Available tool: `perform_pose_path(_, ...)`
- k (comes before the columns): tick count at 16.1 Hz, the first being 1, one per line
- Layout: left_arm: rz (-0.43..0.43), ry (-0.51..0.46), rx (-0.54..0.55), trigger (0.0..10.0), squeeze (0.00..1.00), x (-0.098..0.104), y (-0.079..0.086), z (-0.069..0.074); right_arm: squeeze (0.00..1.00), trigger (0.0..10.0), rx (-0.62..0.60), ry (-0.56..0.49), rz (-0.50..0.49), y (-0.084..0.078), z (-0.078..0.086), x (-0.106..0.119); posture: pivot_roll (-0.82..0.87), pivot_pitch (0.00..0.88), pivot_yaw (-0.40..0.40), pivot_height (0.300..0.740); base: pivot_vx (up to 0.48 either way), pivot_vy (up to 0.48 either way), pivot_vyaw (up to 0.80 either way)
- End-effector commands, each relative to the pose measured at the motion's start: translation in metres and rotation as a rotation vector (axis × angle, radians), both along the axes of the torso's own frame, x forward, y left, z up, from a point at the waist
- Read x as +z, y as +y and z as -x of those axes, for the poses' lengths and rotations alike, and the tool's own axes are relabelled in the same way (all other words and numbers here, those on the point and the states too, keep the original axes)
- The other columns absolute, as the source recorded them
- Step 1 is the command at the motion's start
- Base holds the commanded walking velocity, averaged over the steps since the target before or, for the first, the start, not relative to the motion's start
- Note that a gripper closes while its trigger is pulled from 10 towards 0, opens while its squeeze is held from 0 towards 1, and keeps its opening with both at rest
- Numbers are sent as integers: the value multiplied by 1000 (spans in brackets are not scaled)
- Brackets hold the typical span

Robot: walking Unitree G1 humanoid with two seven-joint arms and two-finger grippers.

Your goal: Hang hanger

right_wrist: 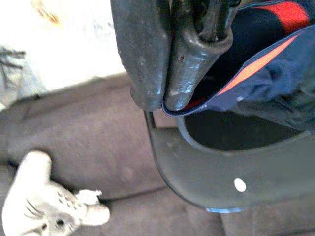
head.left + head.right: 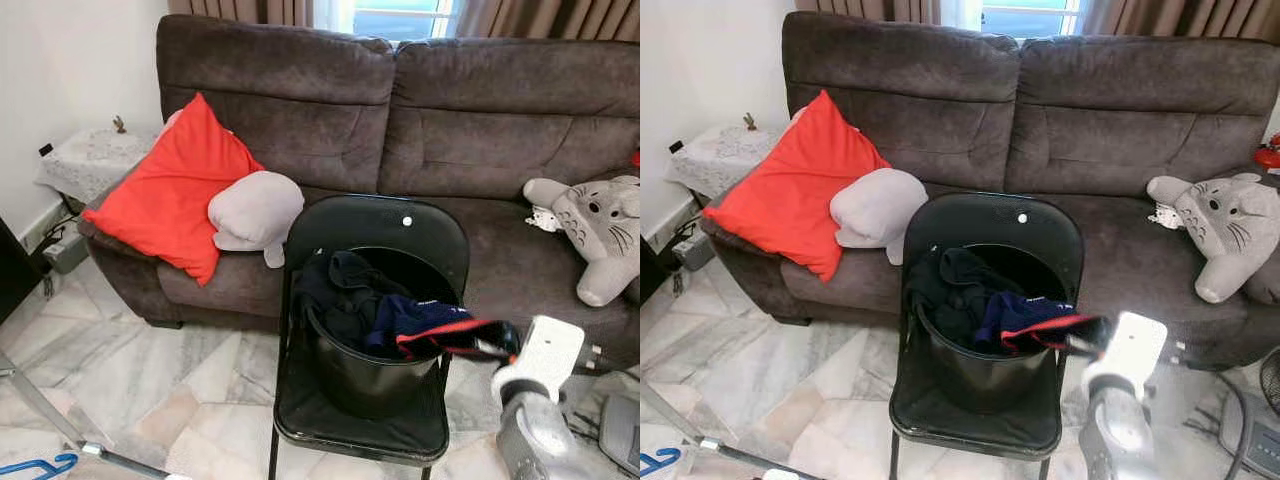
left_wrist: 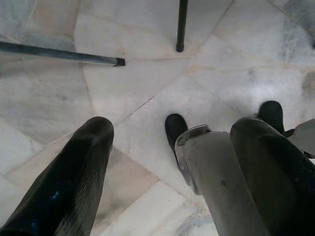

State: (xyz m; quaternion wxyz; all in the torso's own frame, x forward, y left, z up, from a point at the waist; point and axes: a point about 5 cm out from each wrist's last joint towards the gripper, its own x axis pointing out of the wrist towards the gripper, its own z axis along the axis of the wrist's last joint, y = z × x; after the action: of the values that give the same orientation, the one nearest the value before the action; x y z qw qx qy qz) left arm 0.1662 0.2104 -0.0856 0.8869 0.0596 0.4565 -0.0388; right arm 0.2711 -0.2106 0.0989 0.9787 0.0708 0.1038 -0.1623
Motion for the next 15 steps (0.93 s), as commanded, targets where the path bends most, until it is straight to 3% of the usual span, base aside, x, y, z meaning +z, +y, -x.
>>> perform_pose_path(1,-20,39,-15,10000,0,-3,2,6,0,0,-19,13,-18,-2,1,-2,-70,34,-2,740,0,0,0)
perform_pose_path(4,-25,43,-15,10000,0,-3,5,7,0,0,-30,20,-37,-3,0,-1,-70,34,-2,740,0,0,0)
perform_pose_path(5,-26,44,-14,10000,0,-2,6,7,0,3882,-40,31,-50,-3,0,-2,-69,34,-1,740,0,0,0)
perform_pose_path(6,-27,44,-15,10000,0,-2,6,7,0,10000,-38,58,-62,-2,1,-7,-69,34,-1,740,0,0,0)
perform_pose_path(7,-28,44,-15,10000,0,-2,7,7,0,10000,-32,68,-61,-1,1,-9,-69,34,-1,740,0,0,0)
perform_pose_path(8,-29,45,-16,10000,0,-3,6,7,408,10000,-30,68,-67,-1,1,-10,-68,33,-2,740,0,0,0)
perform_pose_path(9,-29,46,-16,10000,0,-3,6,7,1000,10000,-28,71,-69,0,2,-10,-69,35,-1,740,0,0,0)
perform_pose_path(11,-29,52,-21,10000,0,-3,4,7,1000,10000,-22,87,-70,0,3,-12,-68,34,-2,740,0,0,0)
perform_pose_path(12,-28,52,-21,10000,0,-4,3,8,0,10000,-18,102,-79,2,3,-15,-68,35,-2,740,0,0,0)
perform_pose_path(15,-28,54,-20,10000,0,-4,3,9,0,10000,-24,130,-98,2,5,-22,-67,35,-2,740,0,0,0)
